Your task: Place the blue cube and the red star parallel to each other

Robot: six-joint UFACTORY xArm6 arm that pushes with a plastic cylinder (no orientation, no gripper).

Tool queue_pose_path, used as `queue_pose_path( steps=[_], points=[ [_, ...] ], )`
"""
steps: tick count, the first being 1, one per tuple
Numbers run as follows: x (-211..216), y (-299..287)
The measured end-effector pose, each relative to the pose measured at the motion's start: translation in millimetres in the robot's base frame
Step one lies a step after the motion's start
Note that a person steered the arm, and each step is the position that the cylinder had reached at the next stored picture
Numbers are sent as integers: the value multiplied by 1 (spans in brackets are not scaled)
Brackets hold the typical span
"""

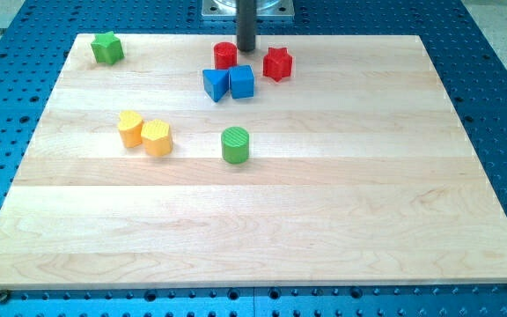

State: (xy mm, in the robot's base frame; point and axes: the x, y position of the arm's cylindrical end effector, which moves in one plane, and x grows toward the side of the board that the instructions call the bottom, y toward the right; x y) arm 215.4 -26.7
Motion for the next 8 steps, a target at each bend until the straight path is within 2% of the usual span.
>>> queue_pose_path(
  steps=[1,2,3,4,6,7,8],
  points=[
    [13,-32],
    [31,4],
    [45,14],
    [32,-13],
    [119,78],
    [152,68],
    [159,21]
  ],
)
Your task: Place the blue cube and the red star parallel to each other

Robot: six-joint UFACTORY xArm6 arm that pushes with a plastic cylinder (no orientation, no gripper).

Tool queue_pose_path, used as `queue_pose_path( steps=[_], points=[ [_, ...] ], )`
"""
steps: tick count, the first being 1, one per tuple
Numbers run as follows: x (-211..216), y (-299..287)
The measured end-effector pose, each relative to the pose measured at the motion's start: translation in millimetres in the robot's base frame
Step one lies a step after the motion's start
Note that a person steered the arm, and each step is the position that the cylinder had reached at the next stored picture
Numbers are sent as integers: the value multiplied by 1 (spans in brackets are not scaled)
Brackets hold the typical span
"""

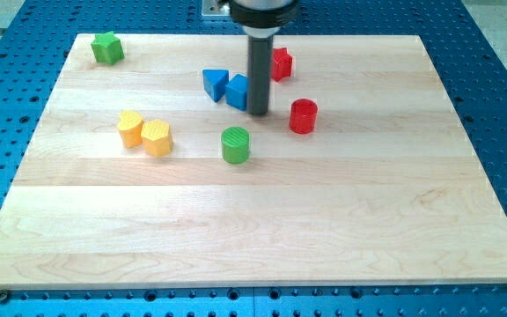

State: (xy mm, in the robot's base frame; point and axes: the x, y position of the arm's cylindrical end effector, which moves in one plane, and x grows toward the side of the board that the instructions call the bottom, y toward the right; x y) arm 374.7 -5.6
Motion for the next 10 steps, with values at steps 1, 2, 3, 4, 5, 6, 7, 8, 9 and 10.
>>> queue_pose_path(
  steps=[1,2,3,4,5,6,7,8,9,10],
  points=[
    [-4,-23],
    [-45,-21],
    [-53,-19],
    [-46,-1],
    [-62,4],
    [-78,-29],
    [-80,-22],
    [-77,22],
    [-82,70],
    [-90,64]
  ],
)
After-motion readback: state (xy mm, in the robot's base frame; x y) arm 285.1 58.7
